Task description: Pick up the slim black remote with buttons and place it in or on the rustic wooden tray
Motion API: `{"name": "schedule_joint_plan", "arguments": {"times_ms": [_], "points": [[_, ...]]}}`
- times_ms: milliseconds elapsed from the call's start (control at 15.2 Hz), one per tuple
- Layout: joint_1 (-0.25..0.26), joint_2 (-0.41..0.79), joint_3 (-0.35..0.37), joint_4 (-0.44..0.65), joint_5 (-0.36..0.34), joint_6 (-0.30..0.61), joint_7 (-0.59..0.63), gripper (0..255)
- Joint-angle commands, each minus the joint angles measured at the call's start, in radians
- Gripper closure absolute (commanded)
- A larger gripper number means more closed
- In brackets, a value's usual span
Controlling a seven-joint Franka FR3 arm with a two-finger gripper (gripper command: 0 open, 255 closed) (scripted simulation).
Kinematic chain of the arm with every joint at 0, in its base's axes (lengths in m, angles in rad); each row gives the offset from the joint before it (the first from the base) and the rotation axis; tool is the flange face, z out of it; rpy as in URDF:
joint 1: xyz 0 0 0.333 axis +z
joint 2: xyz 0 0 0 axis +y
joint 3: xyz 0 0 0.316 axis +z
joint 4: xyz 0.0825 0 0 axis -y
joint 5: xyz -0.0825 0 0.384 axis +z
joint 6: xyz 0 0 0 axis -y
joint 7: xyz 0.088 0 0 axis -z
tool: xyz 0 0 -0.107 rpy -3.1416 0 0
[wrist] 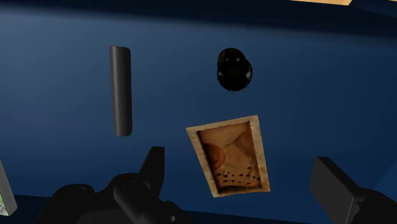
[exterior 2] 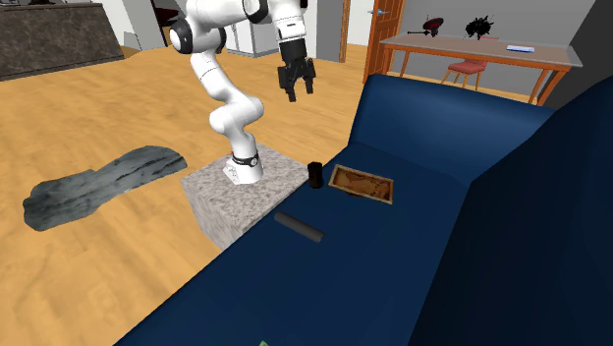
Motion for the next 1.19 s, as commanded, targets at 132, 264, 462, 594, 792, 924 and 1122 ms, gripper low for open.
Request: {"name": "schedule_joint_plan", "arguments": {"times_ms": [132,264,462,594,792,924,1122], "points": [[-0.009,0.021,-0.026,-0.037,-0.007,0.049,-0.022,0],[-0.017,0.047,-0.053,-0.070,-0.014,0.099,-0.043,0],[-0.030,0.095,-0.093,-0.111,-0.022,0.176,-0.077,0],[-0.038,0.133,-0.120,-0.133,-0.026,0.227,-0.099,0],[-0.048,0.200,-0.161,-0.158,-0.030,0.304,-0.135,0],[-0.053,0.250,-0.189,-0.169,-0.029,0.355,-0.160,0],[-0.059,0.333,-0.230,-0.176,-0.022,0.430,-0.200,0]]}}
